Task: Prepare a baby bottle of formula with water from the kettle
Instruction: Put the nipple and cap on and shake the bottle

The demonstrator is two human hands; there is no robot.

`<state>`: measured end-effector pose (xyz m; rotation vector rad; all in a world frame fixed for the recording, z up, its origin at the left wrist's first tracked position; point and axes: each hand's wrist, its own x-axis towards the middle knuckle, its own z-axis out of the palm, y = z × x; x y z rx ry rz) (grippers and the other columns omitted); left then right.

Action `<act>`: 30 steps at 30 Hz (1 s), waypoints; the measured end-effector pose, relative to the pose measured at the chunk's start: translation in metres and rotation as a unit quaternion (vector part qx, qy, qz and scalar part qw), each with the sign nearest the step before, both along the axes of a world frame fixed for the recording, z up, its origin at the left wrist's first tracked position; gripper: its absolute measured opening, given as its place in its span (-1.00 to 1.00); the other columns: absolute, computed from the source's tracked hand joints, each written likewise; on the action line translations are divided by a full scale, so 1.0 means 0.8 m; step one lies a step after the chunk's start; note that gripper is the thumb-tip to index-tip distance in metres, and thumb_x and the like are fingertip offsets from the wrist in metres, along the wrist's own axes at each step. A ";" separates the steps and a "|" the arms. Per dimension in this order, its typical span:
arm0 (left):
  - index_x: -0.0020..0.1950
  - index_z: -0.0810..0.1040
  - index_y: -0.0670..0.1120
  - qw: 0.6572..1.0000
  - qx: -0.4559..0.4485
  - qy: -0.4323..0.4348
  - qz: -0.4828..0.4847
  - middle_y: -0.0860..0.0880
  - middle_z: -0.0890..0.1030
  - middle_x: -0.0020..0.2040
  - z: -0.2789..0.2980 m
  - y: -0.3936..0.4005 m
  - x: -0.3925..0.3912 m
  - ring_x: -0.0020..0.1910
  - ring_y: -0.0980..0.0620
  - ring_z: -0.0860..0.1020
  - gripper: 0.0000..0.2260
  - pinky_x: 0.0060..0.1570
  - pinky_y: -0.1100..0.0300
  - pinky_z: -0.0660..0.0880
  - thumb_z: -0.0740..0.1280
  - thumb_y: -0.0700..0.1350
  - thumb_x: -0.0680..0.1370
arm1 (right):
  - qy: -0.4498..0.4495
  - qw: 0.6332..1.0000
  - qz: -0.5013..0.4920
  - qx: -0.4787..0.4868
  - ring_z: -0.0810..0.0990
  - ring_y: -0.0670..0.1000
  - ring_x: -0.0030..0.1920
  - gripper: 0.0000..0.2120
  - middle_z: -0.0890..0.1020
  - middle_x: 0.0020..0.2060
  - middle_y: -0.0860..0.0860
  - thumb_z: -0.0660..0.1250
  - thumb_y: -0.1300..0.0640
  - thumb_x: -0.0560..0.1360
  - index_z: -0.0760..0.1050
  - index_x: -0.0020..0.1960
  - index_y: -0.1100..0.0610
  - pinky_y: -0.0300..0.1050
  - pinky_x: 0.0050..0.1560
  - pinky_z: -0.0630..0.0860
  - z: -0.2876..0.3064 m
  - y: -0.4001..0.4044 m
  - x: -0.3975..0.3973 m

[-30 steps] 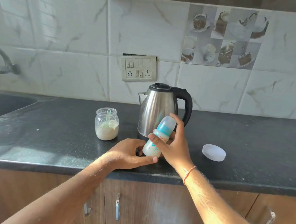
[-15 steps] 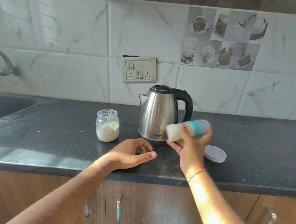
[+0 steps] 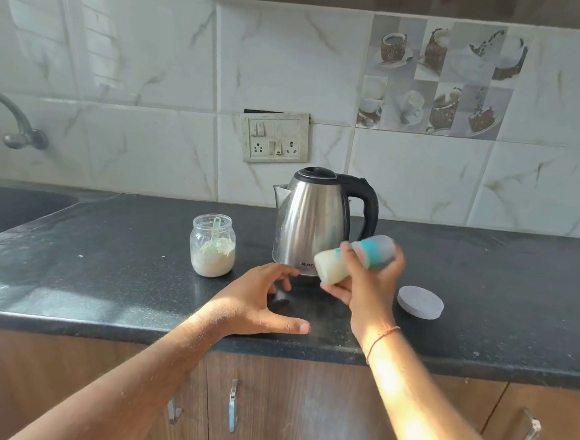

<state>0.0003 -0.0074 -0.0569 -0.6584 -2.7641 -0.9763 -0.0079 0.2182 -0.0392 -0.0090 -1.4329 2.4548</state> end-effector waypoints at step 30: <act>0.54 0.46 0.25 0.999 0.031 0.023 -0.010 0.29 0.59 0.22 -0.006 -0.003 0.001 0.22 0.24 0.57 -0.05 0.25 0.21 0.58 0.45 0.68 0.25 | -0.009 0.984 -0.045 -0.170 0.80 0.24 0.12 -0.32 0.62 0.37 0.17 0.59 0.06 0.58 0.26 0.53 -0.07 0.22 -0.13 0.77 -0.004 0.021 -0.013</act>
